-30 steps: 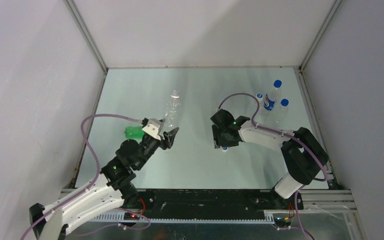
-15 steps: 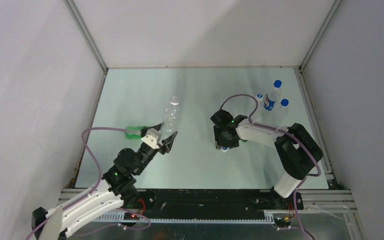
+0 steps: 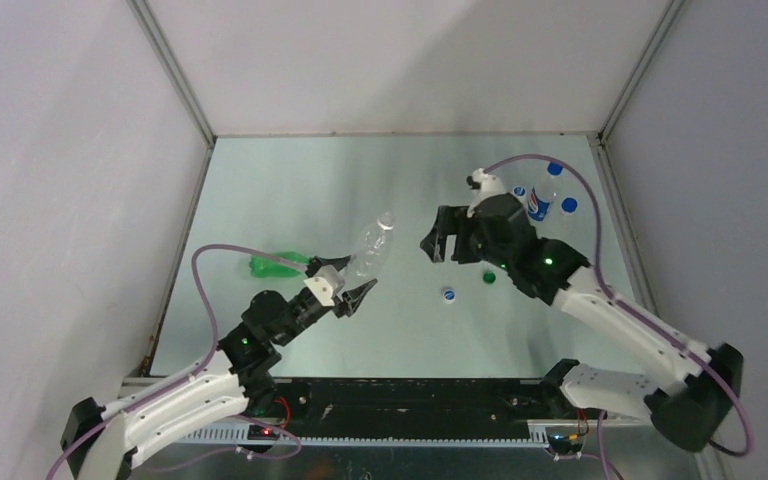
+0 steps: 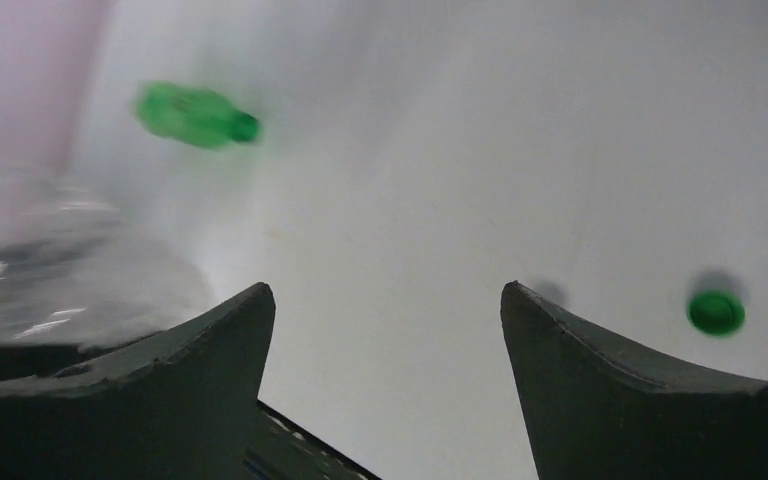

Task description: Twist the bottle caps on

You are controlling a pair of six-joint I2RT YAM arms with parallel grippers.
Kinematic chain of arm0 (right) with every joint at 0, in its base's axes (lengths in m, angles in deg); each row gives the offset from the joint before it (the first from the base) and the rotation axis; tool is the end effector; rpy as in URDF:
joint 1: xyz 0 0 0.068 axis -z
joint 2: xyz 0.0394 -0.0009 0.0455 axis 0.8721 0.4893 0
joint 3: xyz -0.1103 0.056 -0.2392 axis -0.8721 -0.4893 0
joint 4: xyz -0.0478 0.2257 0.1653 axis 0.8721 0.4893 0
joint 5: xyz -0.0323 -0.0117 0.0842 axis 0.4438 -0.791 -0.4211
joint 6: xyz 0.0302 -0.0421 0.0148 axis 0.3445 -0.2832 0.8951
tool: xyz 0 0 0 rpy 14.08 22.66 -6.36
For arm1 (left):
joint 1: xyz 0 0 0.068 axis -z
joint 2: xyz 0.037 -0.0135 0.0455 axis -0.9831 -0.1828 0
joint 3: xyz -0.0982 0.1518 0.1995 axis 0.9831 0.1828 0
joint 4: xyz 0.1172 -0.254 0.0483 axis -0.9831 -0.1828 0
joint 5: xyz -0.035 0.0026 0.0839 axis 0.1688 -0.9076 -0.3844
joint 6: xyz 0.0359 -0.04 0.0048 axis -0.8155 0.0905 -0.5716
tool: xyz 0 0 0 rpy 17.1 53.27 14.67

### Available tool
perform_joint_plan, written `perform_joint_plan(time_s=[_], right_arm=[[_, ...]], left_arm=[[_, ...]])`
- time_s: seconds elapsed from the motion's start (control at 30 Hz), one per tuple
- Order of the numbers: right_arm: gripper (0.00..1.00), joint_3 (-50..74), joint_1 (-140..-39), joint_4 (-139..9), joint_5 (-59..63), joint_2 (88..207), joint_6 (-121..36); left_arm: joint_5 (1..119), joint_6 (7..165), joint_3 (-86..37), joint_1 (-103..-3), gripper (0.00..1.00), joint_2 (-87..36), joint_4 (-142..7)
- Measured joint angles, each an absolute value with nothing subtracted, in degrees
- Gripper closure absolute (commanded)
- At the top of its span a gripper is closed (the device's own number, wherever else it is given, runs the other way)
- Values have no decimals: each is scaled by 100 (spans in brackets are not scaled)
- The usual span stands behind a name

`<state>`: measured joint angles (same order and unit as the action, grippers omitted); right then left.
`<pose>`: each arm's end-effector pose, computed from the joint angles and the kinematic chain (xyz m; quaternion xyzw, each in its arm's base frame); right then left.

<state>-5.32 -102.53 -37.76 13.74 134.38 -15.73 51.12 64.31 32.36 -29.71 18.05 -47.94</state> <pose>0.2131 0.1870 0.3051 -0.0459 0.8926 0.2466 0.3746 0.1186 -0.1396 0.2410 0.3333 0.5866 -0.2467 0.6956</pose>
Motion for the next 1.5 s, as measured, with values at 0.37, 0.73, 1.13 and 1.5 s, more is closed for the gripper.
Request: perform_joint_plan(time_s=[0.37, 0.73, 1.13, 1.5], right_arm=[[16, -490, -10229, -5634, 198, 12444, -1739], [39, -490, -10235, -6519, -456, 12975, -1392], [62, -490, -10272, -6781, -893, 13073, -1342], [100, -490, -10331, -6779, -652, 13071, -1648]], left_arm=[[5752, 6431, 3048, -2971, 64, 1261, -4547], [5997, 6435, 2844, -2971, 64, 1051, -4305], [5995, 6496, 2844, -2971, 65, 925, -4132], [5914, 6848, 2418, -2971, 19, 833, -4773]])
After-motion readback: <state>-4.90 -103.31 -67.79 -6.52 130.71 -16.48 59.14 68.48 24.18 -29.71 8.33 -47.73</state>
